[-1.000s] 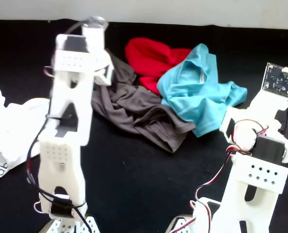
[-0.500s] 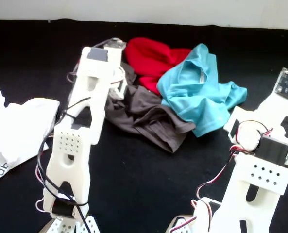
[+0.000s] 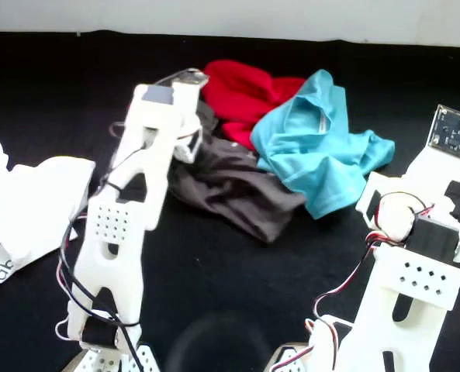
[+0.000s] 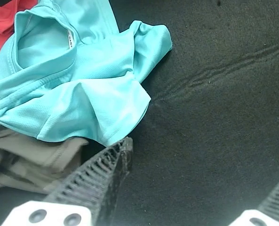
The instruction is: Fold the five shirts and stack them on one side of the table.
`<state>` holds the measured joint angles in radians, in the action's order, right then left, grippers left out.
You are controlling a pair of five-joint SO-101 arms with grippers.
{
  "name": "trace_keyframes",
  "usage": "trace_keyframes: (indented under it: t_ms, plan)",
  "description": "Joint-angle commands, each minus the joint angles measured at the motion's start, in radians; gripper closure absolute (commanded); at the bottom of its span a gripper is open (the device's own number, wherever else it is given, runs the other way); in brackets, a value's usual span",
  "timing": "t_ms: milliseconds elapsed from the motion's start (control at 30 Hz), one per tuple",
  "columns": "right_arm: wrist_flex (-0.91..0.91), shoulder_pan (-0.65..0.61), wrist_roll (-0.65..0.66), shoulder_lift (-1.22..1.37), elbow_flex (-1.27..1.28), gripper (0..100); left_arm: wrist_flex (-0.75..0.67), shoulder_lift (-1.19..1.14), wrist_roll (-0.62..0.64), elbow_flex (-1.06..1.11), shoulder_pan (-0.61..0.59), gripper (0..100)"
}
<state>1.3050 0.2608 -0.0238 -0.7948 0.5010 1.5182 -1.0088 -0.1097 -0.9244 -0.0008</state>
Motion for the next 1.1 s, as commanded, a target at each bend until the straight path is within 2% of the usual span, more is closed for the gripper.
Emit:
trace_keyframes:
  t_ms: [0, 133, 233, 333, 500, 667, 800, 867, 1000, 1067]
  plan:
    - [-0.013, -0.008, 0.025, -0.007, 0.002, 54.5, -0.003, 0.001, -0.015, -0.005, -0.209, 99]
    - [-0.013, -0.008, 0.025, -0.001, 0.002, 54.5, 0.121, 0.001, -0.015, -0.203, -0.441, 99]
    - [-0.013, -0.013, 0.025, 0.002, 0.002, 54.5, 0.239, 0.001, -0.015, -0.489, -0.604, 99]
    - [-0.015, -0.013, 0.025, 0.002, 0.002, 54.5, 0.256, 0.005, -0.017, -0.762, -0.759, 99]
    - [-0.015, -0.015, 0.025, 0.002, 0.002, 54.5, 0.247, 0.231, -0.018, -0.671, -0.915, 99]
    - [-0.036, -0.064, 0.025, 0.004, 0.004, 54.5, 0.242, 0.369, -0.018, -0.656, -0.969, 99]
    - [-0.036, -0.179, 0.026, 0.007, 0.004, 54.5, 0.25, 0.395, -0.018, -0.657, -0.972, 98]
    - [-0.044, -0.242, 0.026, 0.031, 0.002, 54.5, 0.25, 0.4, -0.017, -0.654, -0.972, 92]
    - [-0.085, -0.311, 0.026, 0.17, -0.002, 54.5, 0.25, 0.403, -0.017, -0.654, -0.974, 72]
    - [-0.096, -0.329, 0.026, 0.257, -0.012, 54.5, 0.25, 0.406, -0.017, -0.664, -0.981, 72]
